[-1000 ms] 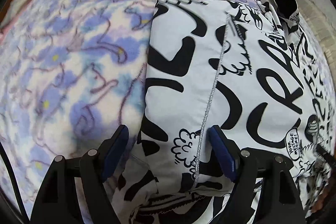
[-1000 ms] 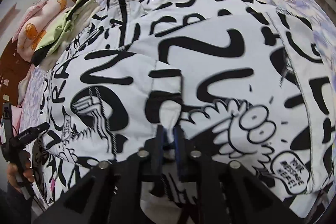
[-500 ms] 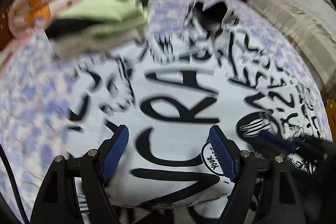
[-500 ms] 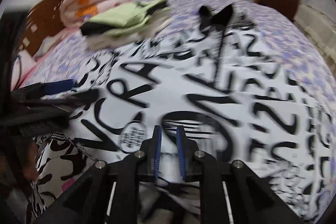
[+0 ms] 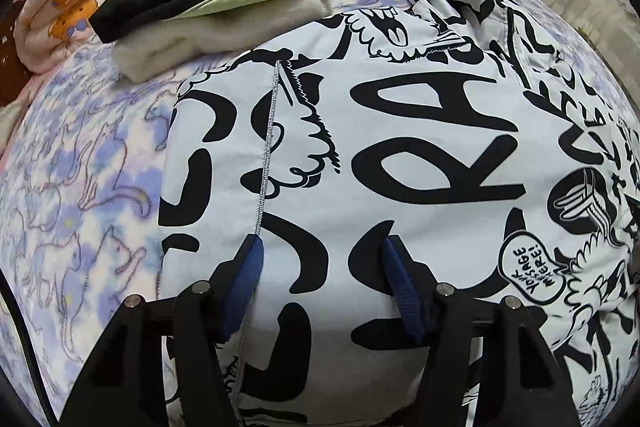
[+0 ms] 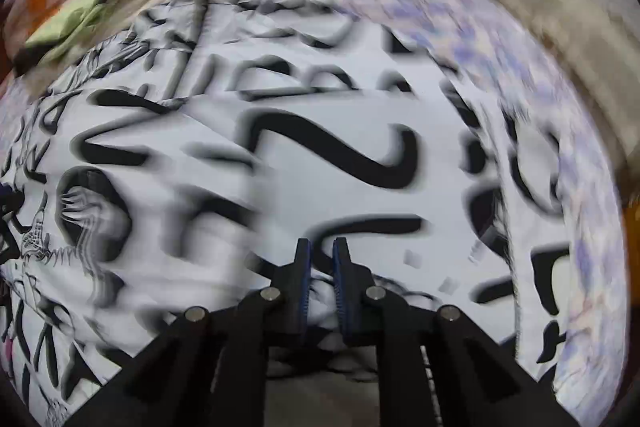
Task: Fold large clothes
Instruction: 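Smooth the folded jacket side flat with both tools, then move both tools down to the jacket hem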
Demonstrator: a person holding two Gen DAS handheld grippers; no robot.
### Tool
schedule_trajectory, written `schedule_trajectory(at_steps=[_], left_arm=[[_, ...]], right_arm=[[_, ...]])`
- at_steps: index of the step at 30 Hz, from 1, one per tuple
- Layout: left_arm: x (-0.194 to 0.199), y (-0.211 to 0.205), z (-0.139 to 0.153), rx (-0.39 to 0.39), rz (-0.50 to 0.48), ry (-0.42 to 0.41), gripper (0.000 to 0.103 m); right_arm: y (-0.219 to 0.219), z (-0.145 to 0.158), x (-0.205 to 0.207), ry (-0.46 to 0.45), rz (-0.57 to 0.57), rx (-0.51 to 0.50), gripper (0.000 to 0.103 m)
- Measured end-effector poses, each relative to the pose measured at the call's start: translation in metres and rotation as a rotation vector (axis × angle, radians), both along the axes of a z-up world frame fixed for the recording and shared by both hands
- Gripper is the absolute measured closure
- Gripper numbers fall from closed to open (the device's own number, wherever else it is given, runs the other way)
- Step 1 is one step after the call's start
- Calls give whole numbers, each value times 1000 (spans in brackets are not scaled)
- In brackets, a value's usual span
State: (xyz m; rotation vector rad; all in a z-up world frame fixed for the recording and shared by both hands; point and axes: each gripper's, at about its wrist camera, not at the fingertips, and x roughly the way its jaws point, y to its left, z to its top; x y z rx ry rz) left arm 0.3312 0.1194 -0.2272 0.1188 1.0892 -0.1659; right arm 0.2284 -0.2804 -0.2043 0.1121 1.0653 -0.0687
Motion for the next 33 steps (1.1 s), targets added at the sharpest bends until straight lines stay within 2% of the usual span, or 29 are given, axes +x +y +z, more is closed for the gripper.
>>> schedule_trajectory(at_steps=[2, 7, 11, 24, 33], left_arm=[[2, -1, -1, -5, 10, 4, 41], [1, -5, 7, 9, 30, 33, 41], [-9, -10, 17, 9, 20, 45, 40], [-81, -19, 99, -79, -59, -45, 36], [-143, -1, 155, -83, -66, -132, 32]], right_arm=[[-7, 2, -6, 4, -6, 25, 92], [2, 4, -14, 8, 0, -14, 92], [13, 12, -20, -6, 0, 30, 92], [45, 74, -76, -108, 69, 90, 92], [56, 132, -135, -207, 110, 84, 92]])
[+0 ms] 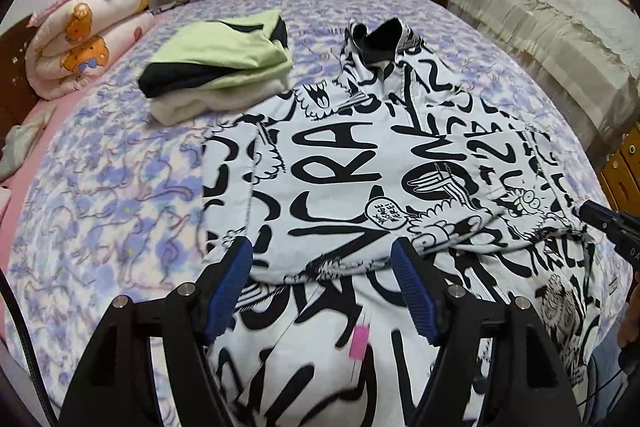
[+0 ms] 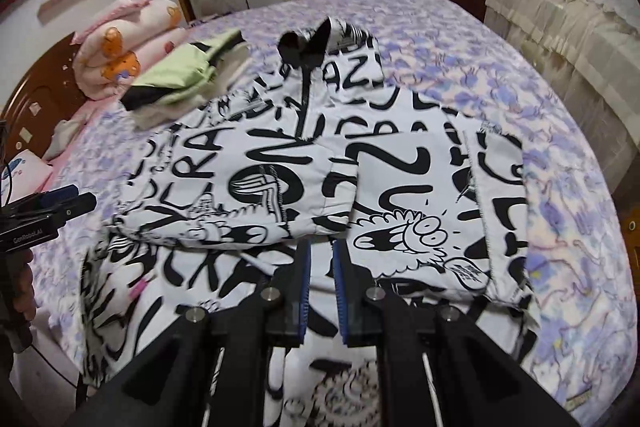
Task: Fold large clothes
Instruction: 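Move both tools down to the jacket hem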
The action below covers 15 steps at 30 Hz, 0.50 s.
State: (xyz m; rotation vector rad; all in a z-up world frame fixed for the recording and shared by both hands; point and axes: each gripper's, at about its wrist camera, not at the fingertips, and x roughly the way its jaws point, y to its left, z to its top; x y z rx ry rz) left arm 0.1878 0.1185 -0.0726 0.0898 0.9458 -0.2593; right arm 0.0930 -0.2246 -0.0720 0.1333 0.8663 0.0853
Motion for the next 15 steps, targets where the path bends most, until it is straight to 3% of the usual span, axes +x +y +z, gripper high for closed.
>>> schedule_trajectory(at_steps=[15], left_arm=[[-87, 49, 61, -28, 82, -110, 23]], right_arm=[[-11, 60, -89, -143, -24, -22, 92]])
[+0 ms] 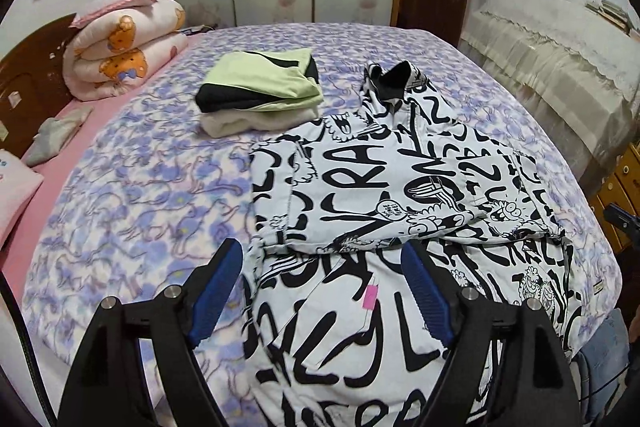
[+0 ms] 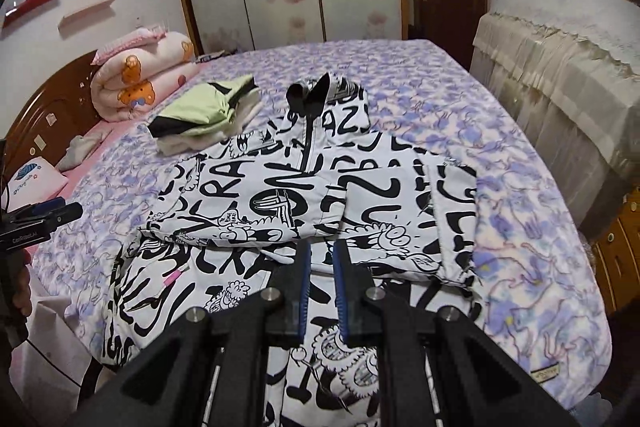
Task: Fold large clothes
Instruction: 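Move both tools down to the jacket hem, then grasp the jacket hem with both tools and lift it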
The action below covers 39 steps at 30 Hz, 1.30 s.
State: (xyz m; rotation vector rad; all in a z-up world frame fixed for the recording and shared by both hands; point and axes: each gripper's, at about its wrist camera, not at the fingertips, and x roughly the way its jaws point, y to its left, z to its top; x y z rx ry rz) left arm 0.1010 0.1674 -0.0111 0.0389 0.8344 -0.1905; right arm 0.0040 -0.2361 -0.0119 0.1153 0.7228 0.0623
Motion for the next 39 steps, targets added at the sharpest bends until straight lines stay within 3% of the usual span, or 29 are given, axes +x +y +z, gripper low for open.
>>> schedule_trajectory(at_steps=[6, 10, 14, 16, 20, 24, 28, 32, 35, 39], left_arm=[[-27, 18, -1, -24, 39, -4, 22], [-45, 30, -20, -34, 60, 29, 22], [-61, 42, -59, -35, 80, 106, 22], [-64, 47, -82, -35, 85, 157, 22], [-66, 62, -132, -83, 100, 279, 22], [-65, 76, -176, -146, 121, 404, 22], [-66, 85, -210, -188, 144, 494, 22], [-68, 87, -222, -223, 150, 503, 21], [-65, 85, -226, -223, 152, 512, 19], [-61, 85, -232, -227, 149, 523, 15]], right_arm=[[-7, 0, -26, -11, -2, -7, 92], [-9, -15, -42, 15, 18, -38, 91], [-16, -43, -51, 100, 40, -64, 69], [-23, -62, -53, 161, 34, -64, 66], [-56, -101, -50, 310, -24, 22, 66], [-84, -125, -55, 395, -82, 48, 66], [-114, -150, -59, 517, -146, 141, 66], [-137, -173, -63, 617, -194, 262, 66], [-136, -186, -63, 668, -166, 349, 66], [-120, -199, -59, 740, -114, 351, 66]])
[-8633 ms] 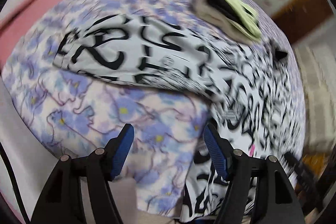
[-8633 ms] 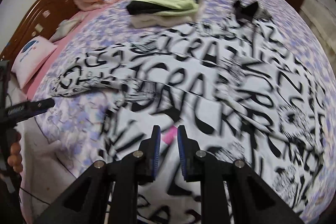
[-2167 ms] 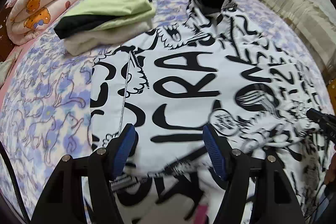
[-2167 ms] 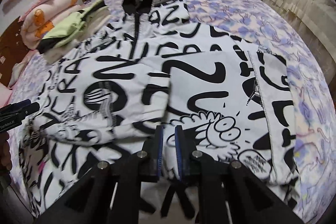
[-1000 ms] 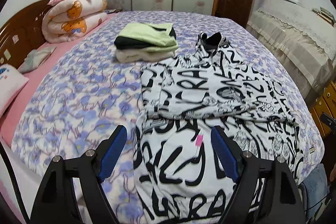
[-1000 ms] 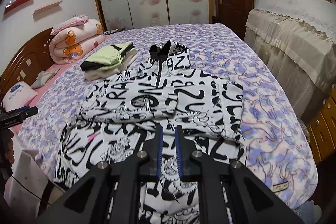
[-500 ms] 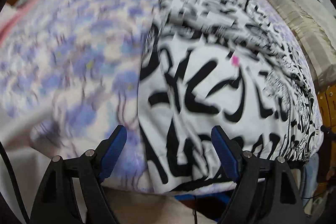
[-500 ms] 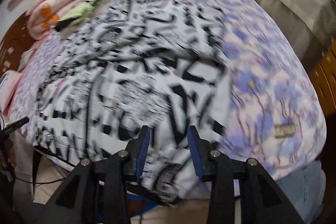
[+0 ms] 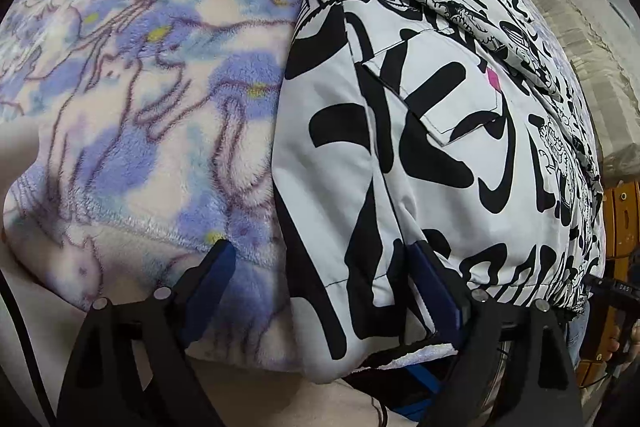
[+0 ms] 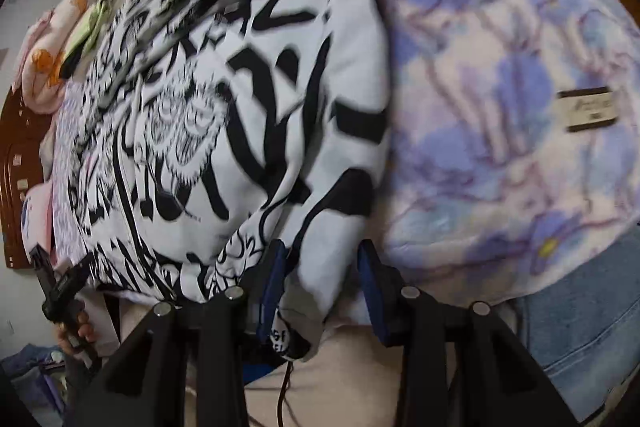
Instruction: Fold large clothes
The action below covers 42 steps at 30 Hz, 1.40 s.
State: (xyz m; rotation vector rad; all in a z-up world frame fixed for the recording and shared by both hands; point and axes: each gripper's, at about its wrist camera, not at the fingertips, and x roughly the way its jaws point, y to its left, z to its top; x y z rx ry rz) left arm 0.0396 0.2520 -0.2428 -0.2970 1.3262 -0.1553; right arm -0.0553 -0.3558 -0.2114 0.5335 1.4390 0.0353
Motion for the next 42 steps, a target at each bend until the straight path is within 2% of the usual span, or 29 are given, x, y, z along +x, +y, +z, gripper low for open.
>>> schedule_trajectory(at_steps=[4, 9, 12, 13, 14, 15, 16, 17, 20, 22, 24, 26, 27, 28, 32, 34, 38, 39, 41, 42], left_arm=[[3, 3, -4, -21, 8, 6, 12], [4, 1, -8, -12, 0, 21, 7], [6, -3, -9, -3, -3, 26, 7], [6, -5, -9, 0, -4, 27, 11], [6, -7, -9, -1, -11, 27, 14], [6, -9, -7, -10, -22, 24, 27], [6, -13, -4, -46, -44, 21, 55], [6, -18, -2, -75, -61, 17, 71], [9, -38, 13, -53, -78, -13, 88], [11, -45, 27, -89, -69, -36, 91], [16, -48, 47, -178, -40, -61, 92], [22, -48, 68, -278, -17, -92, 93], [30, -49, 86, -344, -10, -122, 93], [36, -49, 100, -377, -6, -148, 93], [76, -48, 144, -450, 47, -215, 93], [102, -44, 159, -467, 83, -239, 93], [157, -30, 182, -450, 143, -295, 88], [178, -30, 183, -428, 165, -305, 82], [206, -25, 182, -377, 198, -317, 56], [216, -25, 182, -355, 205, -324, 50]], right_arm=[[11, -9, -2, 35, 38, 7, 65], [18, -11, 2, 49, 75, -2, 63], [26, -11, 3, 35, 107, -32, 63], [29, -9, 2, 26, 123, -49, 66], [35, -8, 3, 13, 143, -65, 72], [41, -6, 2, 2, 155, -73, 77], [47, -4, 2, -15, 176, -87, 84], [53, 0, 3, -37, 196, -112, 88], [65, 16, 4, -115, 240, -153, 91], [67, 27, 4, -169, 234, -134, 93], [59, 38, 5, -217, 195, -76, 94], [47, 55, 6, -285, 125, 27, 94], [41, 61, 7, -306, 101, 61, 95], [35, 71, 11, -345, 68, 111, 95], [8, 120, 37, -519, -33, 252, 95], [-7, 145, 56, -597, -85, 287, 96], [-39, 172, 110, -662, -190, 302, 95], [-43, 171, 123, -662, -203, 303, 94], [-54, 165, 156, -634, -235, 313, 84], [-60, 159, 172, -613, -259, 312, 80]])
